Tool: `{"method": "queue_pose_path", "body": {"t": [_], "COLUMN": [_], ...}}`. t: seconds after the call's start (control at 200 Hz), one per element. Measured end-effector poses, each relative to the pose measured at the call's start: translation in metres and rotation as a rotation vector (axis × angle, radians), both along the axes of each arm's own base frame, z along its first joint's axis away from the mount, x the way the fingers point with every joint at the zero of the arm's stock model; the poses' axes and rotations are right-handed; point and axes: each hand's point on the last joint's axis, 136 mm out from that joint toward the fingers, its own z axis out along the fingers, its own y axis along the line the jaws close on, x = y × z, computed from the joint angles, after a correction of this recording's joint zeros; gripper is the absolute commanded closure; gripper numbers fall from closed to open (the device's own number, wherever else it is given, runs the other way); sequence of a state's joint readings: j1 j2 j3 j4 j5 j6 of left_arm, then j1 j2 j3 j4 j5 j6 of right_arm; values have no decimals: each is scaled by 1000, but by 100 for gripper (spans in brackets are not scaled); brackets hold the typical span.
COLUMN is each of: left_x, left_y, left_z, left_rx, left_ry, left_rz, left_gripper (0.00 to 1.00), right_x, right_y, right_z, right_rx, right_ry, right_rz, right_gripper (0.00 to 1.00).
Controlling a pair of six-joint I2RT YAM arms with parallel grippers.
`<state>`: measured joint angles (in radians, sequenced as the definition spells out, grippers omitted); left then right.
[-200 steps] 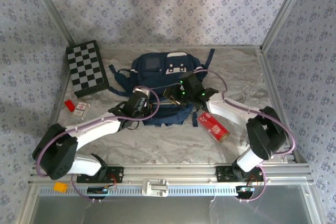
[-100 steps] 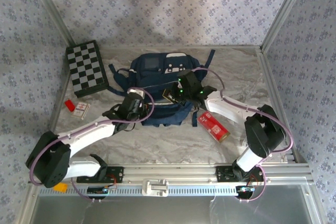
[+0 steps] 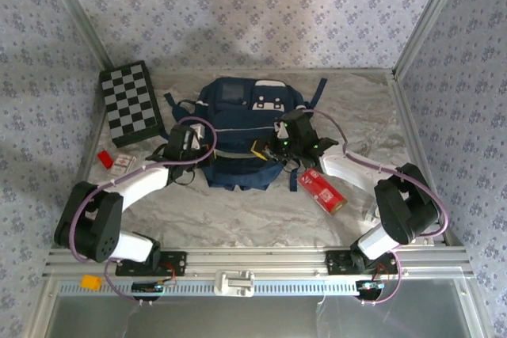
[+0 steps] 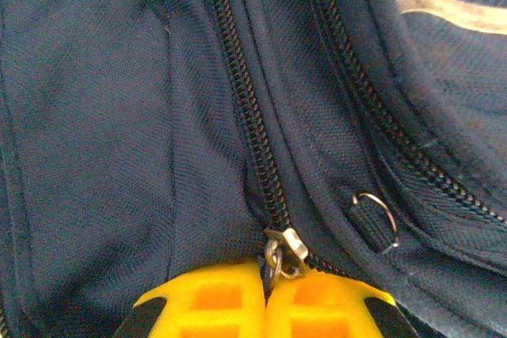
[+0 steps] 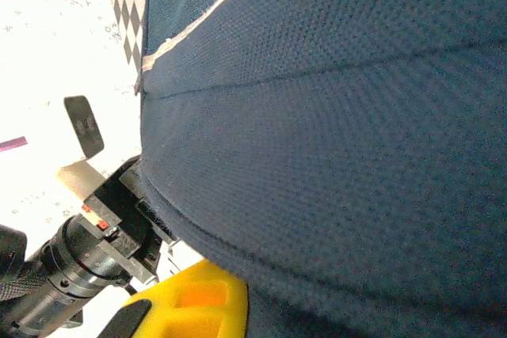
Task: Pack the student bag
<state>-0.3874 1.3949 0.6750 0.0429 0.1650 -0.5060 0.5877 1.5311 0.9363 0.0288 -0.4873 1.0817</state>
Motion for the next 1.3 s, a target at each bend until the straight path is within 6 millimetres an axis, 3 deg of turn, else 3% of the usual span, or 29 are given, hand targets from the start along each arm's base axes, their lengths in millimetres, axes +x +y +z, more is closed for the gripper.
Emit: {"method": "queue_pose_path", "body": {"t": [0.595,0.79,1.099,1.304], "left_x": [6,17,32,42], "left_y": [-10,-6,1,-3], "left_z": [46,59,53,37], "left_rx": [95,148,239,246], "left_ry": [-286,-401,-444,-420], "left_rz": [-230,-282,-407,-534], "left_gripper": [100,100,100,100], "right_x": [12,17,16,17], "right_y": [-27,-25,-16,-15], "right_z": [34,32,24,22], "right_rx": [-6,-23,-22,-31], "right_ry": [-72,-68,-73,-80], "right_rz": [85,108,144,154], "right_gripper": [100,100,100,100]}}
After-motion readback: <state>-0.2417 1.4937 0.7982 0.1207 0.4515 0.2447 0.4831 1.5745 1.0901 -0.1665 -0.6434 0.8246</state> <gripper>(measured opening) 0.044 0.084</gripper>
